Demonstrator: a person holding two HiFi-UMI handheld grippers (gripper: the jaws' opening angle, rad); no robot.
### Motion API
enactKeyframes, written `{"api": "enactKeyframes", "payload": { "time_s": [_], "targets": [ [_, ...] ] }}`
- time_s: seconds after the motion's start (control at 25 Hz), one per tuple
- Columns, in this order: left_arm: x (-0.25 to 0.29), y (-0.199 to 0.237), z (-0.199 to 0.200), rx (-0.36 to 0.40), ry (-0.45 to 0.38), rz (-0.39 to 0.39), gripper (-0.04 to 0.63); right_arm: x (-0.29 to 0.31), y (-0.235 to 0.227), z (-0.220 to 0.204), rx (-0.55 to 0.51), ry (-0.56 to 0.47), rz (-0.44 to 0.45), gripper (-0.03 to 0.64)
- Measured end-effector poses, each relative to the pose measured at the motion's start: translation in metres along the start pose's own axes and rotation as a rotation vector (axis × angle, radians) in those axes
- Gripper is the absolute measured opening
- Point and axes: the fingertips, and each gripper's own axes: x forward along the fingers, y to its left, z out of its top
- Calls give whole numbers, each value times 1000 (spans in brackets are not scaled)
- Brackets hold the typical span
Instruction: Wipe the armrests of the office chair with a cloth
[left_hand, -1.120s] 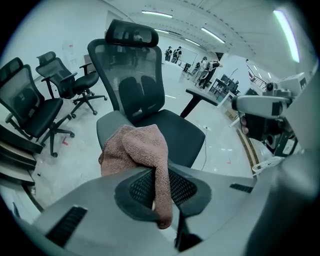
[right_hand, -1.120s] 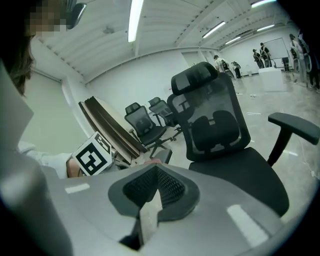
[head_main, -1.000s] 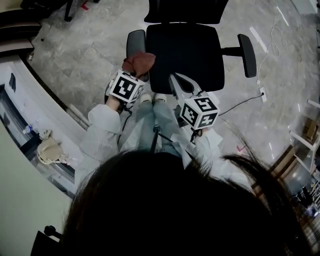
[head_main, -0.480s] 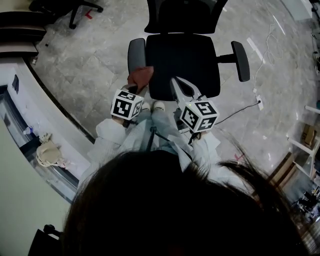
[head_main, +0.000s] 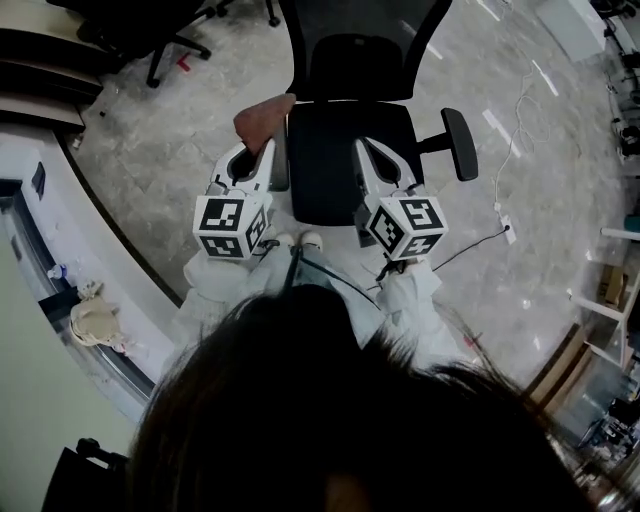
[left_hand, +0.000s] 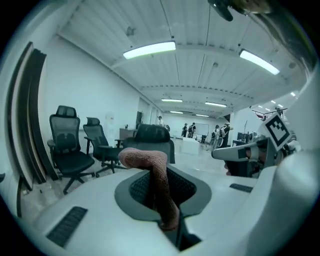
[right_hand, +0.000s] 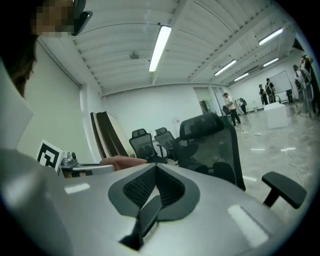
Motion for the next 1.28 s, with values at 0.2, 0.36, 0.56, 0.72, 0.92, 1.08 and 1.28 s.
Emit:
{"api": "enactKeyframes", "payload": {
  "time_s": [0.2,0.36,0.56,0.72,0.92,1.08,1.28],
  "targets": [
    [-15,-2,77,30,-151,46,38,-9,17,50,-117,-89,16,2],
    [-16,-17,91,68,-177,4,38,-14,18,48,-160,-85,-15,2],
    [7,-38,75,81,-119,-86,38,-31,-5,51,-113,-113,-105,2],
    [26,-65,63,95,-81,-169,38,-58,-34,58,-85,-151,-193,2],
    [48,-117,72,155,-93,-226,38,-97,-82,66,-91,-163,-270,2],
    [74,-167,70,213,-108,-251,38,-131,-135,65,-99,-169,-294,2],
    [123,-237,60,187,-130,-190,38,-165,-214,69,-106,-174,-244,2]
  ]
}}
